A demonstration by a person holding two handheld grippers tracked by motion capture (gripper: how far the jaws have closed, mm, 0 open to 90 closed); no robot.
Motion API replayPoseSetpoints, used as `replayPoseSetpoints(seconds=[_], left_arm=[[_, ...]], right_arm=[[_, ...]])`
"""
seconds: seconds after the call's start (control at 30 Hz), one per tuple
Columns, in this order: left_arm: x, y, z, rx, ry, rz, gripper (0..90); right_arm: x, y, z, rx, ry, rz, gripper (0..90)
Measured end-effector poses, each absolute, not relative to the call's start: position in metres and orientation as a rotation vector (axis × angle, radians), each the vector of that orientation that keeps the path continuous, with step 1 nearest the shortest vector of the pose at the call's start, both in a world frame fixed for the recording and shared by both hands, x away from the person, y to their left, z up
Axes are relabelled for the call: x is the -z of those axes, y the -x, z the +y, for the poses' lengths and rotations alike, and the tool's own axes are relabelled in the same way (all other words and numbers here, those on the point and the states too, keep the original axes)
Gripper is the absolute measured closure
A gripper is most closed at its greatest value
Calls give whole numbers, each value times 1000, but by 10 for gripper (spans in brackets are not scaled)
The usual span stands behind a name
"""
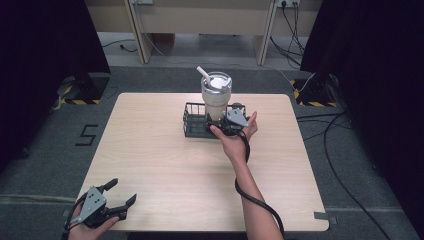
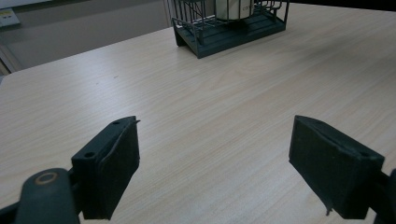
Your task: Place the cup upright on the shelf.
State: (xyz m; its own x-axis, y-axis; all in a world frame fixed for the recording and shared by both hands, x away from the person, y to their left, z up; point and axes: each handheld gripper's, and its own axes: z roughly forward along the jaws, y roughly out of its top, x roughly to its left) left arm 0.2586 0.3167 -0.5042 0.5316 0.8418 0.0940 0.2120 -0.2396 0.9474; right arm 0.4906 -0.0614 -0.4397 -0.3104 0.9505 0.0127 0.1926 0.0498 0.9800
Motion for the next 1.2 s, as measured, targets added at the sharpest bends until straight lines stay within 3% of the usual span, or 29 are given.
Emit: replayPoseSetpoints(seconds=[1.2], left_arm=[[503, -258, 314, -773, -1747, 882, 155]], right_arm=[[432, -449, -96, -1331, -1176, 1581, 39]])
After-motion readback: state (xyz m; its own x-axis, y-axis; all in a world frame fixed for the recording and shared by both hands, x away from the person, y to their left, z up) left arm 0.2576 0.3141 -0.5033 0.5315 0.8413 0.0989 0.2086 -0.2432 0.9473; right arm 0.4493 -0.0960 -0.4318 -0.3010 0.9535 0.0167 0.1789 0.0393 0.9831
